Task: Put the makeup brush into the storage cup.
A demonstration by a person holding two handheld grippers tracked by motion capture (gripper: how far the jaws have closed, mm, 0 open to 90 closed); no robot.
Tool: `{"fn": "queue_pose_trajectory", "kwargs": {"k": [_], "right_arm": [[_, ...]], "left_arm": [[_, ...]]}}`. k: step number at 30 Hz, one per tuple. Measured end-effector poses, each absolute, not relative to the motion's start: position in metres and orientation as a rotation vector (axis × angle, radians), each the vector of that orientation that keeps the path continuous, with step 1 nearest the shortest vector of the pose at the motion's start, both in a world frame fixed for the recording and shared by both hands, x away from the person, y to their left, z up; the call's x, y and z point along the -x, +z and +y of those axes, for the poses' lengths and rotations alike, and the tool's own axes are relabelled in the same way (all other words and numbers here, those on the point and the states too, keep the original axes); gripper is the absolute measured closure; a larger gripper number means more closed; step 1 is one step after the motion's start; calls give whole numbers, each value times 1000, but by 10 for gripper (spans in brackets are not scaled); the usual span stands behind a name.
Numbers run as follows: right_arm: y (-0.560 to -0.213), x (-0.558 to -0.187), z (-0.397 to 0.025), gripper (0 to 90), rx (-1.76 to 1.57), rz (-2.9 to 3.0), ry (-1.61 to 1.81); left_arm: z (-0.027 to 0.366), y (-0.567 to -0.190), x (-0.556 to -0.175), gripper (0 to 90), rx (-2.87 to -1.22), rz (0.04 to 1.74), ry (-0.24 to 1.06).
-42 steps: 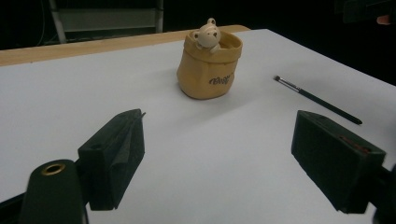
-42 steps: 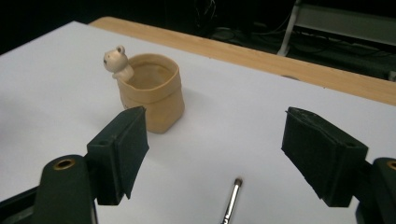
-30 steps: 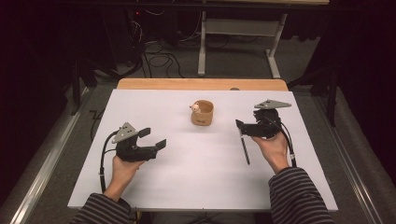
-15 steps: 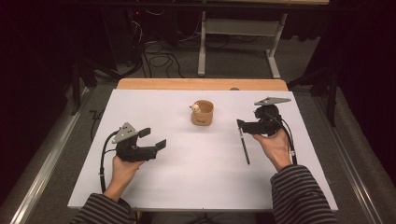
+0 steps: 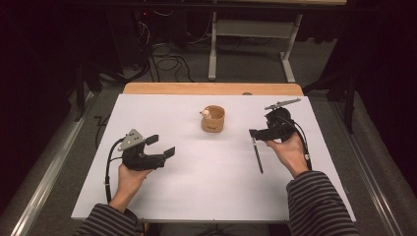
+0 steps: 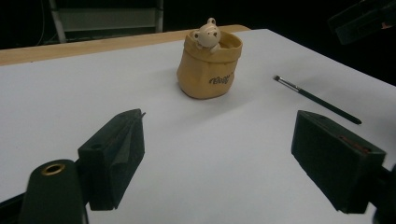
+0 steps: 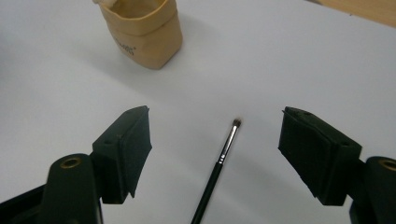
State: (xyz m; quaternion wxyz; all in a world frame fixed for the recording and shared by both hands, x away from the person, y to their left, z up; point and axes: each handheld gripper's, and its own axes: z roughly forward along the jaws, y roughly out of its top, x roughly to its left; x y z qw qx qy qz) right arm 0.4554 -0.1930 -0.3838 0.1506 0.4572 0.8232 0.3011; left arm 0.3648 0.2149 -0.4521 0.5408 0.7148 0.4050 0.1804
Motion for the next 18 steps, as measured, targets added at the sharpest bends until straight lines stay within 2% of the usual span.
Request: {"fn": "queue_pose_trajectory", "kwargs": {"k": [18], "right_arm": [[-378,-458,-187,287,-1370,2449,729]], "left_arm": [[215,-451,-364,178,-1699,958,425]]}}
